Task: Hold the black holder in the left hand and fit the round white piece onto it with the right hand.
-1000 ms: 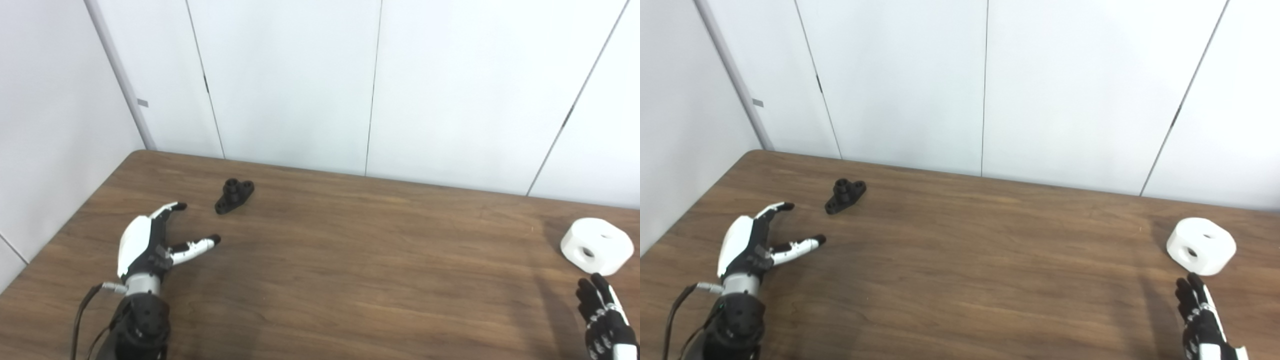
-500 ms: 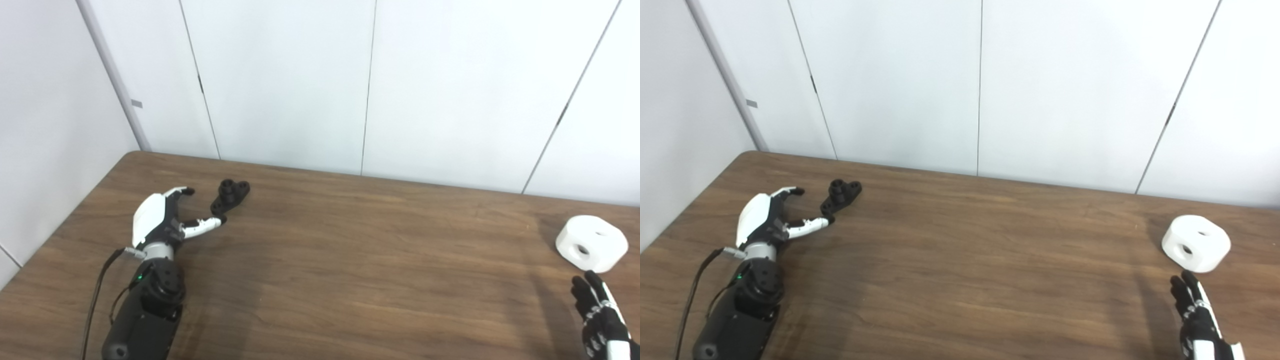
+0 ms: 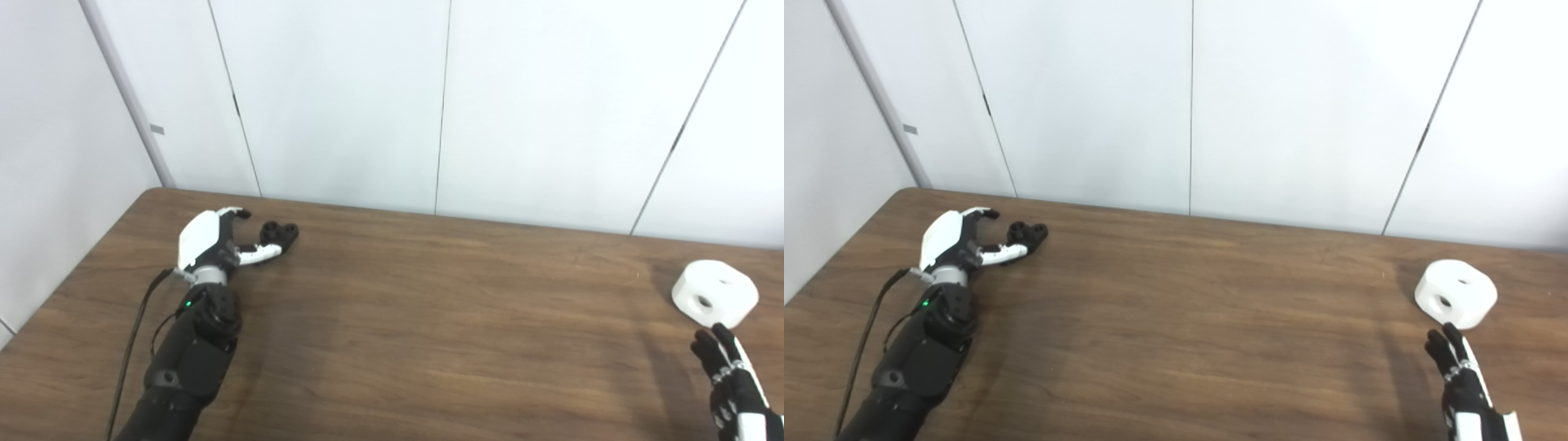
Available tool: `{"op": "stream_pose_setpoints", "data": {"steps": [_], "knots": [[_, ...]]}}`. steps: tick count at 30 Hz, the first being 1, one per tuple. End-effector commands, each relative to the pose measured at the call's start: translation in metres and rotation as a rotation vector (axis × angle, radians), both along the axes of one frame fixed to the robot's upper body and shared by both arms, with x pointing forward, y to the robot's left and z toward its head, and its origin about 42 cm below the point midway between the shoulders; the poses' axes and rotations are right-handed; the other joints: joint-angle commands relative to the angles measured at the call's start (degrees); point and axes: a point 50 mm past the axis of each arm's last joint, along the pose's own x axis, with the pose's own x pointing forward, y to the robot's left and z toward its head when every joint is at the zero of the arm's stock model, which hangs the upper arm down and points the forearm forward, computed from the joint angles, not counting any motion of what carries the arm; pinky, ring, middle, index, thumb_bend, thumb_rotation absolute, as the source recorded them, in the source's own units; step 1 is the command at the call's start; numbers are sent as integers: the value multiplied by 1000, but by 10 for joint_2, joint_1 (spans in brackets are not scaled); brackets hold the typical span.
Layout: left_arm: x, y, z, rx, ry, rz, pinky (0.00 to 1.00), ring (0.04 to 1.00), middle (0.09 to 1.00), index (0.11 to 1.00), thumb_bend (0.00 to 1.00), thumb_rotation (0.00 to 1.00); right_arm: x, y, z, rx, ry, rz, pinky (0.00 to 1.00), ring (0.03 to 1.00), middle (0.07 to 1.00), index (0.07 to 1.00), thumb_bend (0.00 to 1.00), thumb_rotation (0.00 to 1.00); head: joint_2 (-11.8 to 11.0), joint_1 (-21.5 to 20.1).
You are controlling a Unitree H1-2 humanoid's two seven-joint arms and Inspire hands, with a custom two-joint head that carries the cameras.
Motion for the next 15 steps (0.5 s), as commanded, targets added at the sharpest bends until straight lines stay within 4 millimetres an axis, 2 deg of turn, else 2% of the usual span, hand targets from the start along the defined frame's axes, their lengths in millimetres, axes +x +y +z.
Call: {"op": "stream_pose_setpoints", "data": {"steps": [1, 9, 15], "knots": [[14, 7, 30, 69, -84, 11, 1000, 956, 911, 785, 934, 355, -14, 8, -34, 54, 105, -22, 1000, 934, 920, 930, 600, 1000, 0, -1], [21, 2, 23, 73, -61, 23, 1000, 955, 906, 763, 922, 335, -14, 10, -33, 54, 113, -31, 1000, 936, 920, 933, 636, 993, 1, -1], [21, 3, 20, 90, -44, 40, 1000, 948, 897, 754, 911, 327, -14, 9, -31, 55, 105, -27, 1000, 936, 922, 932, 605, 1000, 4, 1]]}}
